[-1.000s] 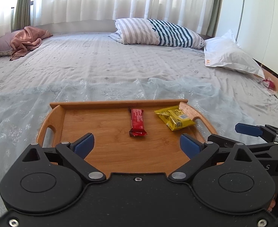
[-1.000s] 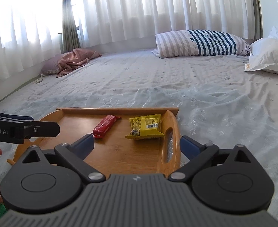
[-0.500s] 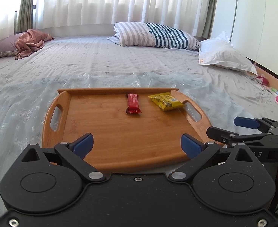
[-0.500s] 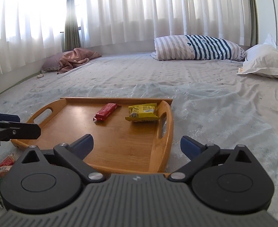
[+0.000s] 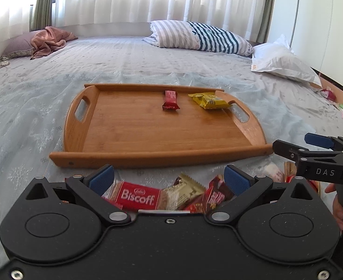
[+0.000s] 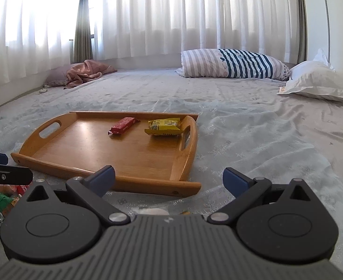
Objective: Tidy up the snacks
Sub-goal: 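Move both tools back toward the snack pile, then grasp the almond pack with the left tool while the right tool grasps the red chip bag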
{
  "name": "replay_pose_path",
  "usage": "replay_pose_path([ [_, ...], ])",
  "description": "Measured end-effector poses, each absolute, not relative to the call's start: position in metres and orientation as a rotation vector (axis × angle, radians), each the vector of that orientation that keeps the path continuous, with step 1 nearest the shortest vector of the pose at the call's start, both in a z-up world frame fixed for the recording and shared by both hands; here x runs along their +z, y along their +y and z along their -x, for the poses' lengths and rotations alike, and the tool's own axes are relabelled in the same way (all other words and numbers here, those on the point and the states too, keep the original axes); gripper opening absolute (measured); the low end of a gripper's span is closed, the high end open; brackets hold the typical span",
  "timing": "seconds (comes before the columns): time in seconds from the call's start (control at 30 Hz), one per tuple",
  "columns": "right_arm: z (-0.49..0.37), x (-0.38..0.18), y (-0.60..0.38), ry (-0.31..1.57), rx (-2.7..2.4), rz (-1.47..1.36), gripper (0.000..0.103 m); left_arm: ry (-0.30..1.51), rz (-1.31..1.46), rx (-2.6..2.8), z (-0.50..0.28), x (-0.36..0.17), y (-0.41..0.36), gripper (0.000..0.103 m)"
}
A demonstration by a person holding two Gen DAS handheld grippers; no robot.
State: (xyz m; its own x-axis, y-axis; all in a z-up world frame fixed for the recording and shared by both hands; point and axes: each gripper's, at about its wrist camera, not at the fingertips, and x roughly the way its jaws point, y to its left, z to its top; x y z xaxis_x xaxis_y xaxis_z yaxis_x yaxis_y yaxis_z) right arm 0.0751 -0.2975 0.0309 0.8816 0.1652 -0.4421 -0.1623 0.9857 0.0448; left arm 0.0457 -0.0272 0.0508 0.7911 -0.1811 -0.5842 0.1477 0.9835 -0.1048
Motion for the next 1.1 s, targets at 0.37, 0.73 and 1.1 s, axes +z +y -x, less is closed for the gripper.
replay_pose_path([
  [0.37,-0.048,0.013,-0.308,0.470,0.096,-0.017,0.103,0.635,-0.014,-0.168,-0.018,0.032,-0.033,0.101],
  [0.73,-0.025,0.006,-0.306,0.448,0.071,0.050,0.103,0.672,-0.048,-0.187,-0.002,0.022,-0.035,0.083],
  [1.1,-0.013,0.004,-0.315,0.457,0.104,-0.023,0.094,0.715,0.023,-0.182,-0.001,0.025,-0.024,0.052],
])
